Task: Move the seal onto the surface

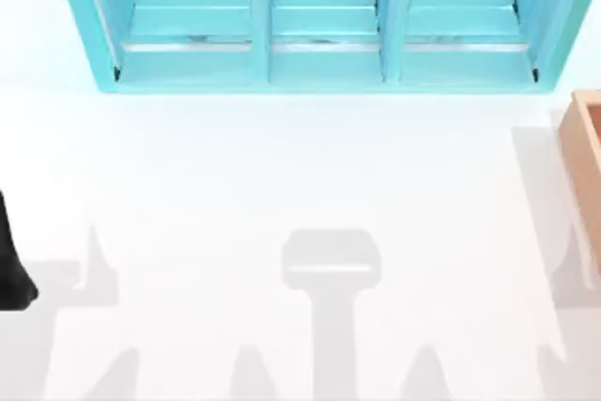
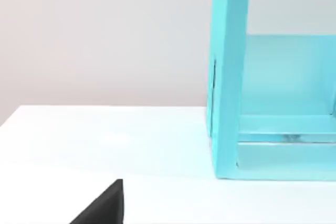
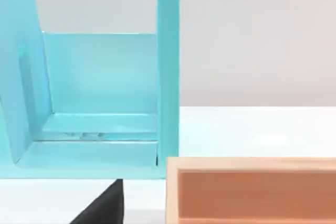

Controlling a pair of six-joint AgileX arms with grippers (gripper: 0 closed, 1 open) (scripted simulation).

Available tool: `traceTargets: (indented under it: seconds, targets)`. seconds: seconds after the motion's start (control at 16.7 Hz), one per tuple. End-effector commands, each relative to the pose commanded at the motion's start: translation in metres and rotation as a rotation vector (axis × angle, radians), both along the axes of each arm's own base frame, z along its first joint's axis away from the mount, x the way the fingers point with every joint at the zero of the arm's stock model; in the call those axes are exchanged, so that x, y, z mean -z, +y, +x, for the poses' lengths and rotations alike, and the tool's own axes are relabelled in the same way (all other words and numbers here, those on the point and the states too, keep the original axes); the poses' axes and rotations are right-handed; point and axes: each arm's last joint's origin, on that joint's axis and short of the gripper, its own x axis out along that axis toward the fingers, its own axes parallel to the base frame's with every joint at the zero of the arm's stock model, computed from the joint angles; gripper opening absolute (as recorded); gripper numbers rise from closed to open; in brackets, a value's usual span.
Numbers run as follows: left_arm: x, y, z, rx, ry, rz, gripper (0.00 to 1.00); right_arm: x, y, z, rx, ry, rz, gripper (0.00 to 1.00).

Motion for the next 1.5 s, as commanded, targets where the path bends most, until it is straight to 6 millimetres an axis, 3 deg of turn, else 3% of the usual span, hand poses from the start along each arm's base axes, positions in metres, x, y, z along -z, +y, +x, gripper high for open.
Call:
traceTargets:
  seconds: [0.3,0.6,0.78,1.02,1.26,1.5]
  targets:
    - [0.0,0.0,0.0,0.0,0.0,0.0,1.0,-0.01,-0.002,0.0,0.018,0.065,-0.018,1.0]
    - [0.0,0.0,0.0,0.0,0.0,0.0,1.0,-0.047,-0.011,0.014,0.075,0.376,-0.072,1.0]
    - [0.0,0.0,0.0,0.0,0.0,0.0,1.0,-0.07,-0.021,0.038,0.099,0.647,-0.094,1.0]
    - [0.0,0.0,0.0,0.0,0.0,0.0,1.0,-0.087,-0.044,0.084,0.097,1.026,-0.087,1.0]
    - [0.0,0.0,0.0,0.0,0.0,0.0,1.0,-0.085,-0.071,0.13,0.058,1.346,-0.044,1.0]
    - [0.0,0.0,0.0,0.0,0.0,0.0,1.0,-0.075,-0.091,0.157,0.017,1.534,0.0,1.0]
